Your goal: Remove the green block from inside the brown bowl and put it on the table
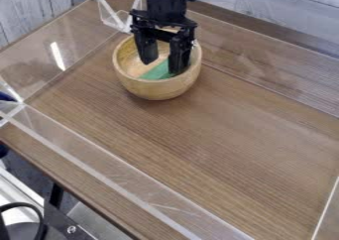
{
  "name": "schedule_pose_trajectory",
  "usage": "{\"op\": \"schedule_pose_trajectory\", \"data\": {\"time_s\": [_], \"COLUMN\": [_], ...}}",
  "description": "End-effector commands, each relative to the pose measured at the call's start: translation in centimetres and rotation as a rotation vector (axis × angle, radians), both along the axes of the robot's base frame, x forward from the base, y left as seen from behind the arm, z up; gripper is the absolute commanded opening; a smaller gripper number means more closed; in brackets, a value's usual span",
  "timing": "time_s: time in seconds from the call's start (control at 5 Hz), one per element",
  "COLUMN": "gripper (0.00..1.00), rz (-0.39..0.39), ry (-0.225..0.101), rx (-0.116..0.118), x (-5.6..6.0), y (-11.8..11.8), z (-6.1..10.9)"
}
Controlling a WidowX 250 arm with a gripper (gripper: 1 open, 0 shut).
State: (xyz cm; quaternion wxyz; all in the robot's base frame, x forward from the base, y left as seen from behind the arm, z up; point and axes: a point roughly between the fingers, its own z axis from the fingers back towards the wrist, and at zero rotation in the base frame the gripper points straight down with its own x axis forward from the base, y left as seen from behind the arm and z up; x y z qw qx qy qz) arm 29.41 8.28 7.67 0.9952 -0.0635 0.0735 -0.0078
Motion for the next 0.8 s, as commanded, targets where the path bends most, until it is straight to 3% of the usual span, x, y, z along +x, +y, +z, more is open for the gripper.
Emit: {"op": "schedule_pose_trajectory", "data": {"time_s": [0.0,0.4,0.6], "gripper": [1.00,1.00,1.00], "rz": [-0.023,0.035,0.000], "ry": [-0.082,-0.126,-0.139], "rx": [0.006,0.075,0.080], "x": [0.7,1.7,3.1], "y": [0.6,1.0,1.1], "z": [1.1,-0.9,-0.8]}}
